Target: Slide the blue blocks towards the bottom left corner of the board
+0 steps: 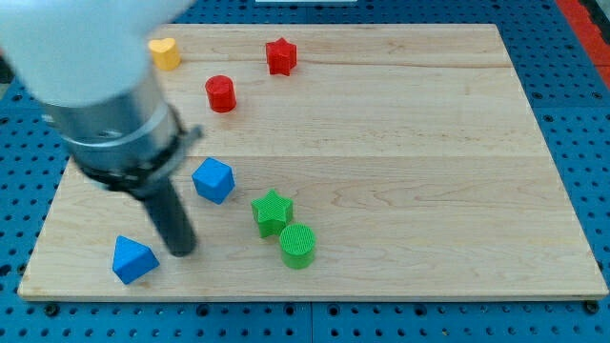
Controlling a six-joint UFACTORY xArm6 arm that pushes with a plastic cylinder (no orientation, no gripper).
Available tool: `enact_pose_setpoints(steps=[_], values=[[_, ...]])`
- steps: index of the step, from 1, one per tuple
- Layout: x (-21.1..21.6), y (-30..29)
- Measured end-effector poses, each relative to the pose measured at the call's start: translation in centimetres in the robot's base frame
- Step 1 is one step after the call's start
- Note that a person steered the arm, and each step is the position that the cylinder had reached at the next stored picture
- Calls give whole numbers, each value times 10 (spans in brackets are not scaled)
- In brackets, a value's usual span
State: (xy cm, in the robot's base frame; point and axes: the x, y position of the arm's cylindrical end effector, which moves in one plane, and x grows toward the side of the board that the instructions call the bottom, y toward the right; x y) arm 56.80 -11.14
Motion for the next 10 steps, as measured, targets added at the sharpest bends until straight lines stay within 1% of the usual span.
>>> enact_pose_setpoints(steps=[1,2,3,4,5,6,7,8,10], values=[[22,-3],[37,-66],[4,-104],[-4,-69],[-15,11],[-59,23],[-84,34],[-85,1],[-117,-32]])
